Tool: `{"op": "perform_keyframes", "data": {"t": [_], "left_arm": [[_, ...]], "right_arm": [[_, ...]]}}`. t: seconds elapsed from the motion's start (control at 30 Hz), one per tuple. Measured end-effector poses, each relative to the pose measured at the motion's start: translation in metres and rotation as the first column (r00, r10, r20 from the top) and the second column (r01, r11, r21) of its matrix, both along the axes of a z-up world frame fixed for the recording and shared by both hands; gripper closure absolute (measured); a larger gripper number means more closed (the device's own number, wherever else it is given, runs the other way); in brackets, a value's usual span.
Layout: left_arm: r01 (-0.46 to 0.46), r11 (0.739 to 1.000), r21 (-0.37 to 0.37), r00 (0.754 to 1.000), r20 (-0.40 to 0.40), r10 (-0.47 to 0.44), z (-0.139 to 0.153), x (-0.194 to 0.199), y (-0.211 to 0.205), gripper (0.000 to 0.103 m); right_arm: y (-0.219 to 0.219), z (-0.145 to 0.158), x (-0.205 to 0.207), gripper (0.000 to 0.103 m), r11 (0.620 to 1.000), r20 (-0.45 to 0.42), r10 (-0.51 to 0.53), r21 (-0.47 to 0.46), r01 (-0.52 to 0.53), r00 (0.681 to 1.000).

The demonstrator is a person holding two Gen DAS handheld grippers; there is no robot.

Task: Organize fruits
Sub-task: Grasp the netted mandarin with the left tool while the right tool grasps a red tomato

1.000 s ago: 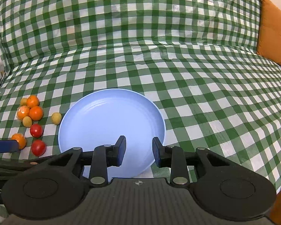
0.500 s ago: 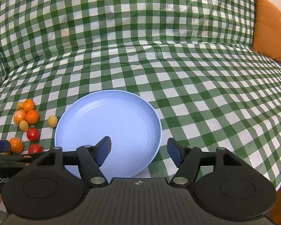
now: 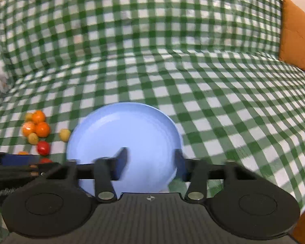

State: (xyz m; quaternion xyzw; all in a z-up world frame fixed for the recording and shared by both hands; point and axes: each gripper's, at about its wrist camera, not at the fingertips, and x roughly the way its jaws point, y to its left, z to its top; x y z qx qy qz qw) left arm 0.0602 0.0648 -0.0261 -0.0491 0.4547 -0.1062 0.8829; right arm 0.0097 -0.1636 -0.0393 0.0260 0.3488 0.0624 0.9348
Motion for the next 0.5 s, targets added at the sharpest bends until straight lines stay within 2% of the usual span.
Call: {"op": "perform_keyframes", "data": {"t": [0.07, 0.2, 0.23, 0.3, 0.37, 0.43, 0.5], "left_arm": [[0.044, 0.999, -0.026, 0.999, 0.023, -0.044, 0.012, 0.004, 0.008, 0.099], [0.143, 0.989, -0.042, 0.989, 0.040, -0.141, 0.043, 0.016, 0.042, 0.098], [0.132, 0.990, -0.048, 0.990, 0.048, -0.129, 0.050, 0.017, 0.059, 0.098], [0.089, 0.994, -0.065, 0.995, 0.053, -0.085, 0.057, 0.022, 0.089, 0.097], [0.020, 0.996, -0.083, 1.000, 0.023, -0.019, 0.056, 0.033, 0.116, 0.096], [-0.054, 0.995, -0.089, 0.998, -0.026, 0.052, 0.047, 0.044, 0.139, 0.095], [-0.125, 0.988, -0.095, 0.990, -0.077, 0.118, 0.037, 0.052, 0.156, 0.088]], "right_arm": [[0.007, 0.003, -0.002, 0.087, 0.999, 0.017, 0.032, 0.019, -0.032, 0.999], [0.029, 0.014, 0.000, 0.086, 0.990, 0.034, 0.134, 0.034, -0.135, 0.990], [0.036, 0.019, 0.002, 0.086, 0.985, 0.029, 0.167, 0.040, -0.168, 0.985], [0.055, 0.030, 0.008, 0.069, 0.967, 0.034, 0.247, 0.053, -0.249, 0.968], [0.079, 0.035, 0.016, 0.056, 0.945, 0.032, 0.325, 0.039, -0.326, 0.945], [0.106, 0.030, 0.027, 0.055, 0.917, 0.007, 0.398, 0.007, -0.398, 0.917], [0.128, 0.025, 0.032, 0.055, 0.897, -0.008, 0.442, -0.007, -0.442, 0.897]]}}
